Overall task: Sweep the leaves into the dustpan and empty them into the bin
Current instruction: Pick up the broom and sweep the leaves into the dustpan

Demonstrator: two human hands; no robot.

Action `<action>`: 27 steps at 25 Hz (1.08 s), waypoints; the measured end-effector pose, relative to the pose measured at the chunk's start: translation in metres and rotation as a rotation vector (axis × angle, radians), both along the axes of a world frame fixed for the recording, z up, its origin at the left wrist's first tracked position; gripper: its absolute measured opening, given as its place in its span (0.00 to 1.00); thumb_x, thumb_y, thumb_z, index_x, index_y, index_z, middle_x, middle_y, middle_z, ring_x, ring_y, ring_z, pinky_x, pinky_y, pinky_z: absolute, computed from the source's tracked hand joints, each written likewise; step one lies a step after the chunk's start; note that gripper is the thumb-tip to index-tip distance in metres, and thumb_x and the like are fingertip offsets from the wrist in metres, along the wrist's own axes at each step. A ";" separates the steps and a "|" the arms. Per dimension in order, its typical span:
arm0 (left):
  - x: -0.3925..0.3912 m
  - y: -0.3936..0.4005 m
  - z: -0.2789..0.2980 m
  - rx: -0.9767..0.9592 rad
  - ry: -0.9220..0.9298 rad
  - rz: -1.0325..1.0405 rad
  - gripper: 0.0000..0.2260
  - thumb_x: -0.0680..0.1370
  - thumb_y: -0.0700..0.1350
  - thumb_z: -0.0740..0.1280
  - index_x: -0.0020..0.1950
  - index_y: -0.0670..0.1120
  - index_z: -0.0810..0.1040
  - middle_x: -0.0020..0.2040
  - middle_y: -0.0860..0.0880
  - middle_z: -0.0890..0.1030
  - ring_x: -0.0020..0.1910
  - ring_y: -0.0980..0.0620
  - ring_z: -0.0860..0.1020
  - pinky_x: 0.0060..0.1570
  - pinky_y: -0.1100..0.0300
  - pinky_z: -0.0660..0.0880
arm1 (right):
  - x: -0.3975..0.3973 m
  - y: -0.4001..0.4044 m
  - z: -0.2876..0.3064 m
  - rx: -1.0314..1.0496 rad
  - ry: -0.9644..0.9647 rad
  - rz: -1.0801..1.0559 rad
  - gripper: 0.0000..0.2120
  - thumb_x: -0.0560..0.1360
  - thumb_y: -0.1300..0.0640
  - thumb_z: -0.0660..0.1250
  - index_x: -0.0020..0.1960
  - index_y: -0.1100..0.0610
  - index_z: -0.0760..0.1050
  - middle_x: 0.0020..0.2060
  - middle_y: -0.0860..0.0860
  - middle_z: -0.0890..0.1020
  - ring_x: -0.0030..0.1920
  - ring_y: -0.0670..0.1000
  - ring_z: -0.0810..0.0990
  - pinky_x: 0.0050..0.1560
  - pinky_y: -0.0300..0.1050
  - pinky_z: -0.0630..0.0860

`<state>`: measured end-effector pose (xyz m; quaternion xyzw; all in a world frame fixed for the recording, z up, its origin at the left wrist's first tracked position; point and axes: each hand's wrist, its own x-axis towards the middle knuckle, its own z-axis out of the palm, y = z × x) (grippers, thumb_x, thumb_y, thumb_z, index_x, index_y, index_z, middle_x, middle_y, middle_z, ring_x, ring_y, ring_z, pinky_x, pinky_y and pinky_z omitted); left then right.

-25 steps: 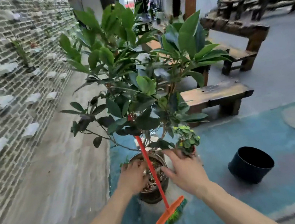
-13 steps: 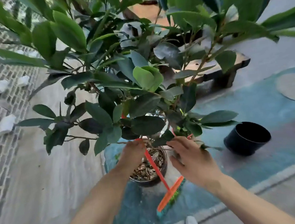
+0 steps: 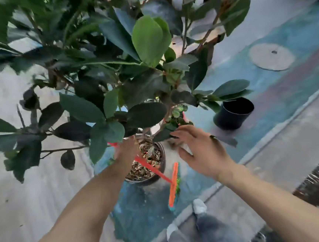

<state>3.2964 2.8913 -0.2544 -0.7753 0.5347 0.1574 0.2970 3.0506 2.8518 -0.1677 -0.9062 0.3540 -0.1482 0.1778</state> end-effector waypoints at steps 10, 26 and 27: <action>-0.074 0.054 -0.006 0.189 -0.217 -0.465 0.14 0.81 0.40 0.59 0.64 0.45 0.78 0.63 0.48 0.80 0.63 0.47 0.78 0.58 0.54 0.75 | -0.086 0.060 -0.003 0.127 0.248 -0.138 0.19 0.77 0.48 0.58 0.67 0.47 0.71 0.66 0.48 0.75 0.62 0.56 0.75 0.55 0.50 0.75; -0.451 0.087 0.003 -0.002 -0.057 -0.442 0.16 0.75 0.48 0.61 0.60 0.48 0.80 0.58 0.52 0.82 0.57 0.50 0.81 0.55 0.57 0.77 | -0.583 0.240 -0.024 0.147 0.279 -1.029 0.18 0.76 0.44 0.61 0.63 0.48 0.75 0.61 0.48 0.80 0.60 0.53 0.78 0.54 0.51 0.77; -0.475 0.091 -0.001 0.009 -0.035 -0.427 0.16 0.75 0.48 0.61 0.60 0.49 0.80 0.58 0.52 0.82 0.57 0.50 0.81 0.55 0.58 0.77 | -0.605 0.253 -0.022 0.161 0.290 -1.064 0.18 0.76 0.44 0.61 0.64 0.48 0.75 0.61 0.48 0.79 0.61 0.53 0.78 0.54 0.51 0.76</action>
